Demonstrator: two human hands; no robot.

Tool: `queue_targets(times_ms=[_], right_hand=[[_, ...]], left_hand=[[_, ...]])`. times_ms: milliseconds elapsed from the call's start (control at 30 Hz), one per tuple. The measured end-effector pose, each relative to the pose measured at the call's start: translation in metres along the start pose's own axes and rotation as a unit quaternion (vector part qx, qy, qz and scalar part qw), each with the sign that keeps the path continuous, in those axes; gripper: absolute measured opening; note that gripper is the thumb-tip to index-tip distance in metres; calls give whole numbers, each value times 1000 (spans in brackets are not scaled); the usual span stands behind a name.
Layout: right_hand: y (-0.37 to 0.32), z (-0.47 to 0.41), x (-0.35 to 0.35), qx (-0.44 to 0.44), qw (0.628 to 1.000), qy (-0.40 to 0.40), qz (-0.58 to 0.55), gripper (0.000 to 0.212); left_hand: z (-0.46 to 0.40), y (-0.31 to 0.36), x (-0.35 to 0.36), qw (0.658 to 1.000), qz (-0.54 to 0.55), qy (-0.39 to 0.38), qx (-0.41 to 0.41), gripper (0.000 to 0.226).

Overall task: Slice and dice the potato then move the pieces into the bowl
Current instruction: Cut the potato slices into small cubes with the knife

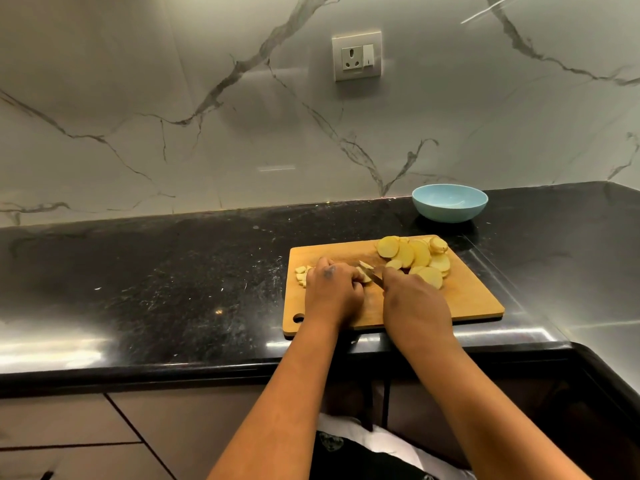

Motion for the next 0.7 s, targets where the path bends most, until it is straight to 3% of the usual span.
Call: queue_targets(times_ms=[467,700], right_hand=[[1,-2,3,-5,1000,2,-17,18],[-8,-16,-10,-14,995,-97,1,24]], left_hand=[[-1,-1,0,1000,3,-11,-3,29],[2,0,-3,999,-34,-28,-3,31]])
Point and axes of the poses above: each hand's wrist, its own z-axis away from the middle knuckle, its own x-axis out of the palm, y = z × x, the point moved 3 cm from there along -z, towards the middle knuckle, and after that the axes turned 10 degrees about -x, right-handed, at the moved point
